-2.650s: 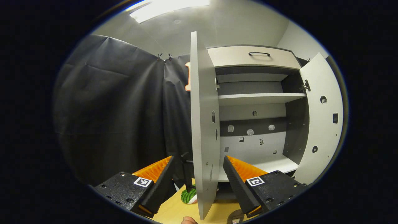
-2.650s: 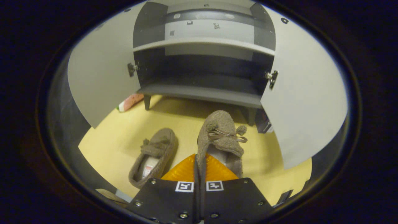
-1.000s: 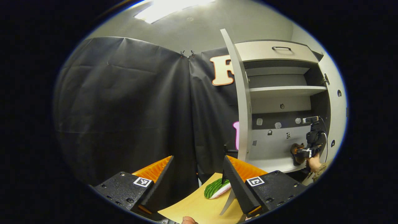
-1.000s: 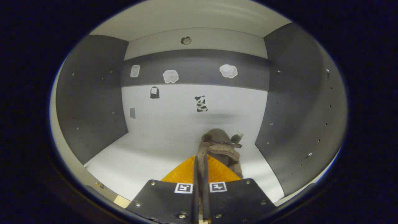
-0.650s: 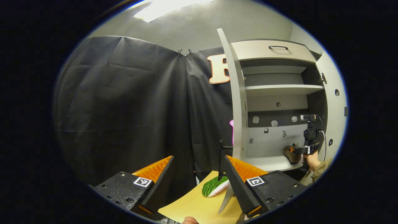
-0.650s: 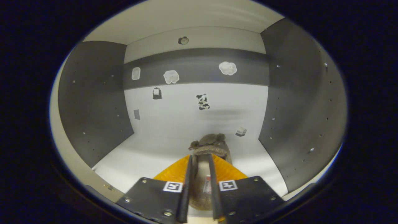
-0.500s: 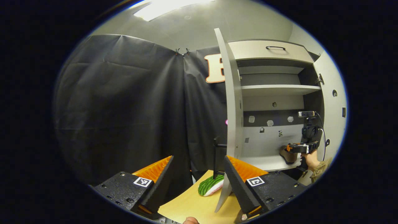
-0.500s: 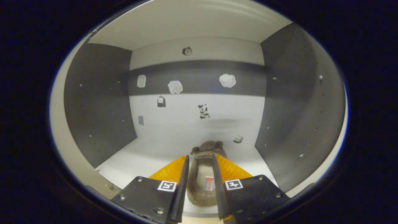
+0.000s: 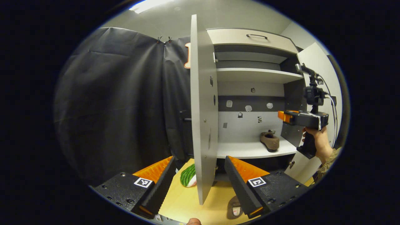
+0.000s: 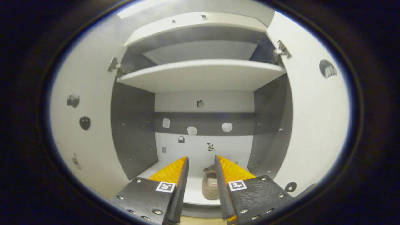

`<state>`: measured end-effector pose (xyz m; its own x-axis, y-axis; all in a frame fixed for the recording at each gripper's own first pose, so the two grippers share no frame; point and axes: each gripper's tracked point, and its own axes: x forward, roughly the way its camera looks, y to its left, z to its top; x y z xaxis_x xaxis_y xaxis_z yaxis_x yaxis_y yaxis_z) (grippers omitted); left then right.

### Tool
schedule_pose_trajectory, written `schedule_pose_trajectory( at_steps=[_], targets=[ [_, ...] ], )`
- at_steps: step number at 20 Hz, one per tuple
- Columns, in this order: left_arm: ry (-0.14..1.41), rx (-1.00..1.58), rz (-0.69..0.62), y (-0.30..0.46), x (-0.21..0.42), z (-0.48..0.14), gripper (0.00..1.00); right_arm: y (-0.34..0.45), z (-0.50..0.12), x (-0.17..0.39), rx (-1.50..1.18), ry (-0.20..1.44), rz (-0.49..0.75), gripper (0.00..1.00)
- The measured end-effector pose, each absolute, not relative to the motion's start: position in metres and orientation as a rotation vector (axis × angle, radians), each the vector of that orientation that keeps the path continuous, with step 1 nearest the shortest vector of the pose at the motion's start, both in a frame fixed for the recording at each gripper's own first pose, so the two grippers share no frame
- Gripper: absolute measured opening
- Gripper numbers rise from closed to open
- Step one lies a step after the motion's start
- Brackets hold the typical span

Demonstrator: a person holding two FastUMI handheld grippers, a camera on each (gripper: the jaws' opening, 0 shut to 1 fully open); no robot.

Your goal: Grab one shoe with the right hand and put it into the shoe cabinet, grab the other shoe with the left hand and put it into the shoe cabinet; then close the right door with the right hand and the left door with the left hand.

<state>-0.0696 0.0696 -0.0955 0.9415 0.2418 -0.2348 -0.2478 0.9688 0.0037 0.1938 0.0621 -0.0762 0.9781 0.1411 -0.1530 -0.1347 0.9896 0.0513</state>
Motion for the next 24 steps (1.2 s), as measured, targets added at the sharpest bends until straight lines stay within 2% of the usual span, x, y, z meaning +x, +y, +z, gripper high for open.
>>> schedule_pose_trajectory(
  at_steps=[3,5,6,9,10,13,17,18,19,20,24],
  targets=[
    [0.288,-0.043,0.187,0.049,-0.064,-0.124,0.95,0.054,-0.043,0.162,0.052,0.117,0.134,0.48],
    [0.352,-0.063,0.146,0.036,-0.062,-0.152,0.96,0.047,-0.026,0.14,0.046,0.099,0.127,0.44],
    [0.381,-0.072,0.128,0.029,-0.06,-0.165,0.96,0.044,-0.019,0.13,0.039,0.09,0.124,0.47],
    [0.453,-0.075,0.072,0.01,-0.058,-0.208,0.96,0.03,0.001,0.103,0.011,0.058,0.103,0.44],
    [0.483,-0.073,0.049,0.002,-0.055,-0.224,0.96,0.026,0.006,0.095,-0.002,0.051,0.095,0.47],
    [0.593,-0.081,-0.019,-0.02,-0.052,-0.28,0.96,0.02,0.016,0.073,-0.013,0.041,0.085,0.48],
    [0.735,-0.08,-0.081,-0.041,-0.051,-0.362,0.96,0.01,0.029,0.055,-0.001,0.034,0.068,0.48],
    [0.781,-0.068,-0.093,-0.044,-0.053,-0.383,0.96,0.006,0.03,0.054,-0.004,0.032,0.06,0.43],
    [0.818,-0.061,-0.106,-0.046,-0.054,-0.402,0.97,0.001,0.031,0.052,-0.011,0.031,0.05,0.47],
    [0.858,-0.055,-0.122,-0.049,-0.057,-0.42,0.97,-0.004,0.033,0.05,-0.016,0.027,0.038,0.43],
    [1.029,-0.088,-0.174,-0.062,-0.075,-0.486,0.97,-0.027,0.042,0.042,-0.021,0.017,-0.017,0.47]
  ],
)
